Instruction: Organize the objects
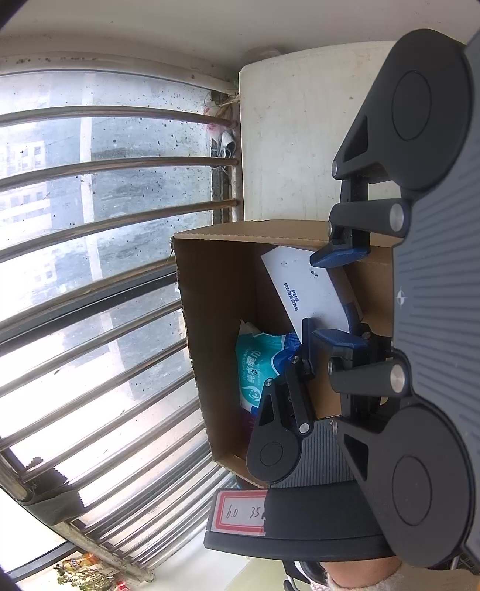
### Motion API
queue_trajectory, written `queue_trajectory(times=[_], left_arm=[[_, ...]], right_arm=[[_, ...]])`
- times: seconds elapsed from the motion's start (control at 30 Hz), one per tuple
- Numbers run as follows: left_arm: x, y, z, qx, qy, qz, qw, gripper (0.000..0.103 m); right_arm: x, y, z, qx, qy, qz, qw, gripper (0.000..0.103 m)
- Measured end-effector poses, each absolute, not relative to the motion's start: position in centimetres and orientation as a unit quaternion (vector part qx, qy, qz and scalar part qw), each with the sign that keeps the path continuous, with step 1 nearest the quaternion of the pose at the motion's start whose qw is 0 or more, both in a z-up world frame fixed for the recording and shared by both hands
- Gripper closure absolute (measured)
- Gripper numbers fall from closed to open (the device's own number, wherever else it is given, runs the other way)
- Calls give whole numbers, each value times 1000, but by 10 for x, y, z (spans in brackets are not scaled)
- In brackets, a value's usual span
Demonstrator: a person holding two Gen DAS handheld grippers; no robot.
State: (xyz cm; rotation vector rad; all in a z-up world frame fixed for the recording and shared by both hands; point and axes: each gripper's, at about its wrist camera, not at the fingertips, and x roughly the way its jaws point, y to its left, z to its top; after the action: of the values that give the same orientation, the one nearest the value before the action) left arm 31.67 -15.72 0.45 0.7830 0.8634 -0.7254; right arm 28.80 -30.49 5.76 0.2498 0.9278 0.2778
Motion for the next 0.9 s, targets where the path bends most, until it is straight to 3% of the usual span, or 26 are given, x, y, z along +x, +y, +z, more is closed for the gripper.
queue_trajectory(times=[0.1,0.17,0.2,0.23,0.43,0.47,0.5,0.9], left_arm=[[316,-157,7,364,403,-327,773,63],[313,-156,8,373,401,-310,777,45],[314,-155,7,380,407,-297,776,30],[317,-154,6,379,420,-292,771,28],[332,-158,-7,348,426,-339,763,23],[334,-159,-10,354,430,-339,758,26],[334,-159,-12,371,422,-334,757,38],[326,-154,-9,470,334,-407,709,39]], right_arm=[[287,-306,58,125,448,135,875,63],[287,-306,58,124,447,137,875,63],[287,-305,58,124,447,136,875,63],[287,-305,58,124,447,136,876,63],[288,-316,55,153,446,143,870,67],[288,-318,54,159,446,143,869,69],[288,-323,54,172,445,148,866,70],[282,-323,53,177,451,168,859,68]])
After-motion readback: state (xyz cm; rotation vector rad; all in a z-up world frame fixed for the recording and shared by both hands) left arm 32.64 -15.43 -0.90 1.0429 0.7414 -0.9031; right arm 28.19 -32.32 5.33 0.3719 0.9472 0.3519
